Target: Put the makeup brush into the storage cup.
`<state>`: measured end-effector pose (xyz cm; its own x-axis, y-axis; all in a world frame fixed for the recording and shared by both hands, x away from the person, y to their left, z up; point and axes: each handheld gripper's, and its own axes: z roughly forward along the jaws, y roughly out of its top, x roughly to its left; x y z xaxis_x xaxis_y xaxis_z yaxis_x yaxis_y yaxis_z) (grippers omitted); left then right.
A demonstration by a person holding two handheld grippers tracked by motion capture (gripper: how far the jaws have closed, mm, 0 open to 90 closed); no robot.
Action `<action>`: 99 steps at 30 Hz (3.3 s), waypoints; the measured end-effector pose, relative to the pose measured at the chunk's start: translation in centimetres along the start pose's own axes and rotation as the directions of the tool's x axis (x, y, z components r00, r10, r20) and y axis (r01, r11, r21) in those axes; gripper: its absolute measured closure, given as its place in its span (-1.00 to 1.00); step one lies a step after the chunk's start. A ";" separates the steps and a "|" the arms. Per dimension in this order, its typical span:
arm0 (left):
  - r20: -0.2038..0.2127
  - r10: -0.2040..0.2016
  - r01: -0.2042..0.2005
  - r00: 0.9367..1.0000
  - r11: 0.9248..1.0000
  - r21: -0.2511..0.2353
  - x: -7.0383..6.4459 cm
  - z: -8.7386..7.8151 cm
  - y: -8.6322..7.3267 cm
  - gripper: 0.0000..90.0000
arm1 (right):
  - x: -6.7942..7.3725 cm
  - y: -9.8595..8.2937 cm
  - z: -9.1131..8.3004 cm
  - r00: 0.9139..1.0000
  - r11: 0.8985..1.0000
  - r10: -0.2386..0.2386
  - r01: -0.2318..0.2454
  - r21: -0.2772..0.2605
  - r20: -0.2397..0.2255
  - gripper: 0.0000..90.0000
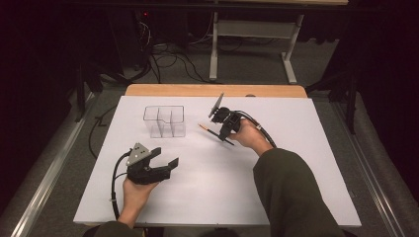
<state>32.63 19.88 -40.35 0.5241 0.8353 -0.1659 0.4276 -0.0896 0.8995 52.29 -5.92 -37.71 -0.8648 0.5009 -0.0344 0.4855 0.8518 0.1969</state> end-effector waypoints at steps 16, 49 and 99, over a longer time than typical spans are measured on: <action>0.001 -0.007 0.007 1.000 1.000 -0.001 0.1 0.1 0.0 -0.50 | 0.9 -1.6 -2.2 0.999 0.997 -0.034 0.034 -0.063 -0.002 0.91; 0.020 0.003 -0.003 1.000 1.000 0.009 -0.2 0.2 -0.1 -0.49 | 2.6 -9.1 -5.4 0.998 0.957 0.028 -0.046 -0.287 -0.065 0.91; 0.105 0.020 -0.024 0.994 0.999 0.039 -2.1 0.4 -0.3 -0.54 | 7.5 -19.3 -5.5 0.983 0.808 0.074 -0.158 -0.568 -0.169 0.91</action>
<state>31.72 17.95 -40.43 0.6072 0.7715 -0.1900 0.4431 -0.1303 0.8870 35.78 -19.46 -36.39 -0.8358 0.5291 0.1464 0.4564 0.5216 0.7208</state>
